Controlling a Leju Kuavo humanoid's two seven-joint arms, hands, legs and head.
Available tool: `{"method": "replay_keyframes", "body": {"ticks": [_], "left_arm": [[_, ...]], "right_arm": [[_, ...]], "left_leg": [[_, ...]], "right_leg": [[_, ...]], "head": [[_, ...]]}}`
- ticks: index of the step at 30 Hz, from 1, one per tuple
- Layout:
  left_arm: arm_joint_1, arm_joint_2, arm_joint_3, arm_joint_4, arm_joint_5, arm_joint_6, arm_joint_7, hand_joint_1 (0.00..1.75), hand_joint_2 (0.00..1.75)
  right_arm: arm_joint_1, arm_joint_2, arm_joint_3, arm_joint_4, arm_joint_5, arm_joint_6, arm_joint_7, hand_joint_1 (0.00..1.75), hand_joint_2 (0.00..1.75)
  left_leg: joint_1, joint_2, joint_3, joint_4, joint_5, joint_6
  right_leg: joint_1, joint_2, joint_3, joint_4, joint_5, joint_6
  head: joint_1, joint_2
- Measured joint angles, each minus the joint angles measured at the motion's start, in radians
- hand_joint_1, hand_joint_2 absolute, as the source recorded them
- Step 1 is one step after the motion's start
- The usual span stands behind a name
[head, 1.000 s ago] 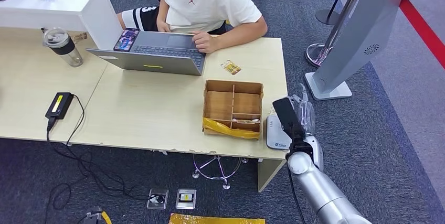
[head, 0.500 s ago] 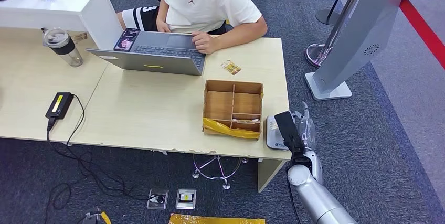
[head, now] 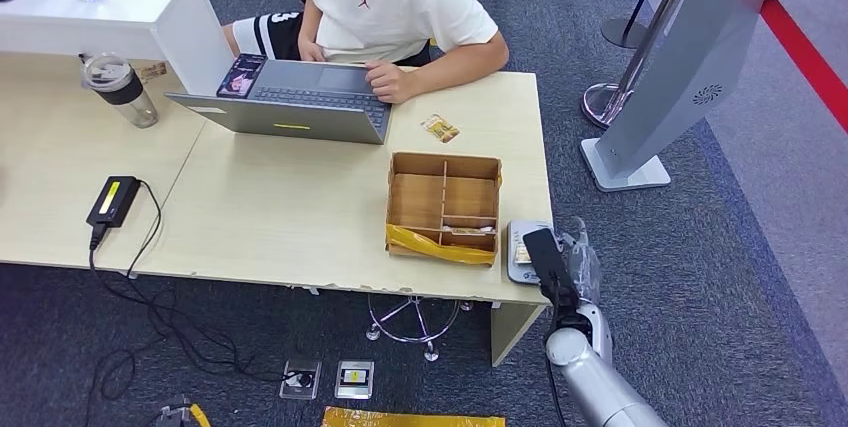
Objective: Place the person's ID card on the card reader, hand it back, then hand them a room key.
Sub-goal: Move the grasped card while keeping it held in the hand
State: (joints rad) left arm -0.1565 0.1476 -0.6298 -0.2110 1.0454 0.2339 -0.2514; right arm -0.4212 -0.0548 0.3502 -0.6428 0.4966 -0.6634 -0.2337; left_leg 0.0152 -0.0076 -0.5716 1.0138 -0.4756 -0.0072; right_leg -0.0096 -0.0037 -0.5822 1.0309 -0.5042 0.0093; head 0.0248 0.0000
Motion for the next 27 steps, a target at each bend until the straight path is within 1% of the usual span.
{"method": "replay_keyframes", "body": {"ticks": [6, 10, 13, 17, 20, 24, 27], "left_arm": [[0.0, 0.0, 0.0, 0.0, 0.002, -0.003, 0.0, 0.0, 1.75], [0.0, 0.001, 0.0, 0.0, 0.0, -0.009, 0.0, 0.0, 1.75], [0.0, 0.003, 0.0, 0.0, -0.001, -0.015, 0.0, 0.0, 1.75], [0.001, 0.005, 0.0, 0.0, -0.008, -0.026, 0.0, 0.0, 1.75], [0.0, 0.006, -0.001, 0.0, -0.023, -0.041, -0.002, 0.0, 1.75], [-0.009, 0.007, -0.002, 0.0, -0.049, -0.054, 0.003, 0.0, 1.75], [-0.028, 0.007, -0.003, 0.0, -0.065, -0.056, 0.018, 0.0, 1.75]], "right_arm": [[-0.03, 0.001, 0.0, -0.001, -0.04, 0.006, -0.01, 1.75, 1.75], [-0.071, 0.0, -0.005, -0.041, -0.062, 0.015, -0.012, 1.75, 1.75], [-0.107, 0.0, -0.019, -0.099, -0.081, 0.024, -0.02, 1.75, 1.75], [-0.165, 0.001, -0.045, -0.216, -0.117, 0.034, -0.037, 1.75, 1.75], [-0.228, 0.0, -0.061, -0.312, -0.125, 0.058, -0.026, 1.75, 1.75], [-0.322, 0.004, -0.063, -0.428, -0.059, 0.124, -0.002, 1.75, 1.75], [-0.385, 0.023, -0.059, -0.439, 0.027, 0.173, 0.004, 1.75, 1.75]], "left_leg": [[0.0, 0.0, 0.0, 0.0, 0.0, 0.0], [0.0, 0.0, 0.0, 0.0, 0.0, 0.0], [0.0, 0.0, 0.0, 0.0, 0.0, 0.0], [0.0, 0.0, 0.0, 0.0, 0.001, 0.0], [0.0, 0.0, 0.0, 0.0, 0.001, 0.0], [0.0, 0.0, 0.0, 0.0, 0.001, 0.0], [0.0, 0.0, 0.0, 0.0, 0.001, 0.0]], "right_leg": [[0.0, 0.0, 0.0, 0.0, 0.0, 0.0], [0.0, 0.0, 0.0, 0.0, 0.001, 0.0], [0.0, 0.0, 0.0, 0.001, 0.001, 0.0], [0.0, 0.0, 0.0, 0.001, 0.001, 0.0], [0.0, 0.0, 0.0, 0.001, 0.001, 0.0], [0.0, 0.0, 0.0, 0.001, 0.001, 0.0], [0.0, 0.0, 0.0, 0.001, 0.001, 0.0]], "head": [[0.0, 0.0], [0.0, 0.0], [0.0, 0.0], [0.0, 0.0], [0.0, 0.0], [0.0, 0.0], [0.0, 0.0]]}}
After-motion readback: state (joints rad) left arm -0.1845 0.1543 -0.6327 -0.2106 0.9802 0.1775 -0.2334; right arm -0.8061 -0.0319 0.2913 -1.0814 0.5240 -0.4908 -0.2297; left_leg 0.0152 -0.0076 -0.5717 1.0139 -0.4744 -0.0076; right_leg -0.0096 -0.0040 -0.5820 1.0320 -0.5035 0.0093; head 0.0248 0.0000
